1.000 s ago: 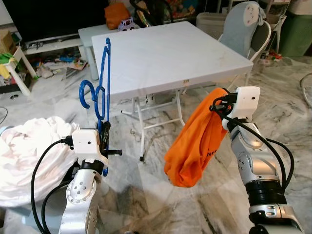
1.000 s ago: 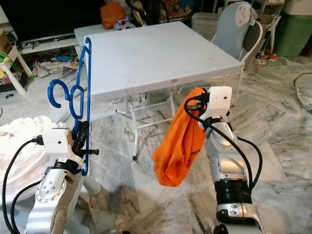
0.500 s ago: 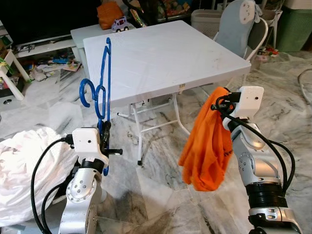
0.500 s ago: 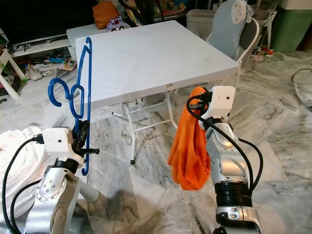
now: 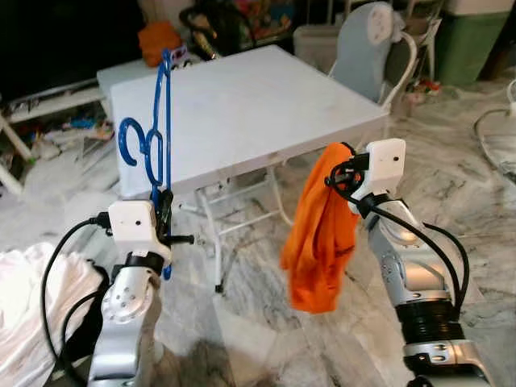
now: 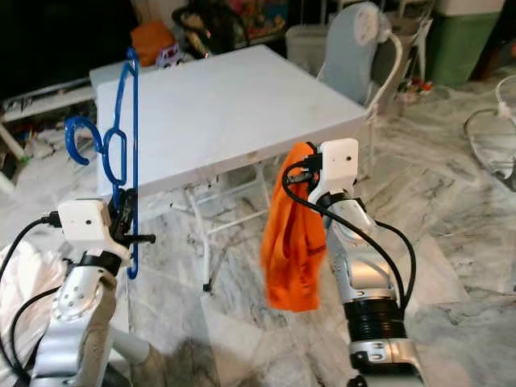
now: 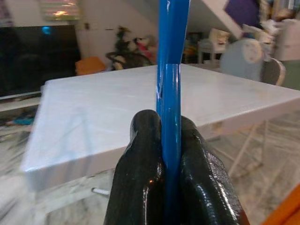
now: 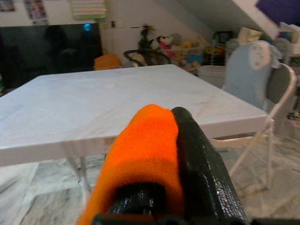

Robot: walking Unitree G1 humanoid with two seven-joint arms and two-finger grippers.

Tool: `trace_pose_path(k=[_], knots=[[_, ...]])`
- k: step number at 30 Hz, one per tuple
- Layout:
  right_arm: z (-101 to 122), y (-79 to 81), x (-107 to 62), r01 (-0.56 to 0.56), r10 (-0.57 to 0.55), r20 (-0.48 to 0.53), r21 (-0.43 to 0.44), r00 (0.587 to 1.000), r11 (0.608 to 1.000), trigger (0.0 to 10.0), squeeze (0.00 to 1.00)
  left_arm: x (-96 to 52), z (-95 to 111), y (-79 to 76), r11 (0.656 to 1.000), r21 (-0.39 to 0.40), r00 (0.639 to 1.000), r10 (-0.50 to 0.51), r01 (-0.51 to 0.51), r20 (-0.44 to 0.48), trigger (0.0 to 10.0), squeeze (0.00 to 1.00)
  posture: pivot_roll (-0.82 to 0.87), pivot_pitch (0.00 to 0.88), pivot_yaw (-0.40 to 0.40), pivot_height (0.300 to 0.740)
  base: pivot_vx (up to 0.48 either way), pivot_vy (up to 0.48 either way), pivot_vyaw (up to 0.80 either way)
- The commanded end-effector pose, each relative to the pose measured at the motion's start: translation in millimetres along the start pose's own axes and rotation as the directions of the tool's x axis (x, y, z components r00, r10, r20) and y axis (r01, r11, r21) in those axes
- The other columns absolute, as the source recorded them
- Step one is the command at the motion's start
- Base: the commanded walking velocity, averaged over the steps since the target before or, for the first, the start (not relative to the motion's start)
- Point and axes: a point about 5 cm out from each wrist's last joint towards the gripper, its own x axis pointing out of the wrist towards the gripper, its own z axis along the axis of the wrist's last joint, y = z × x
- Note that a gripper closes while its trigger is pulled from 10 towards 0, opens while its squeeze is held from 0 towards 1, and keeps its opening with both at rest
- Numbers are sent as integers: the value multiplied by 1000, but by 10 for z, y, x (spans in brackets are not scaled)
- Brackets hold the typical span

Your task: Hang hanger

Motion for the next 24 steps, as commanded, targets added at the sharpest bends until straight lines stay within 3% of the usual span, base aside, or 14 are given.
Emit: trace_pose_path(k=[1, 2, 6, 12, 19, 24], knots=[[141, 158, 83, -48, 47, 55, 17, 997, 999, 10000, 0, 25, 43, 140, 999, 19, 999, 43, -43, 14, 10000, 0, -77, 0, 97, 740, 420, 0, 0], [172, 164, 97, -53, 50, 73, 44, 996, 998, 10000, 0, 34, 45, 146, 999, 20, 999, 45, -45, 16, 10000, 0, -75, 0, 96, 740, 412, 0, 0], [204, 158, 113, -58, 56, 87, 15, 995, 998, 10000, 0, 40, 45, 147, 999, 20, 999, 49, -49, 17, 10000, 0, -74, 0, 93, 740, 418, 0, 0], [208, 147, 112, -58, 55, 90, 27, 994, 998, 10000, 0, 32, 18, 144, 998, 12, 998, 61, -61, 9, 10000, 0, -74, 0, 90, 740, 419, 0, 619], [241, 119, 124, -38, 34, 113, 31, 993, 999, 10000, 0, 43, 12, 148, 998, 6, 998, 68, -68, 9, 10000, 0, -74, 0, 87, 740, 419, 0, 0], [266, 108, 127, -39, 36, 123, 27, 992, 999, 10000, 0, 40, 7, 139, 998, 2, 998, 69, -69, 7, 10000, 0, -75, 0, 88, 740, 420, 0, 555]])
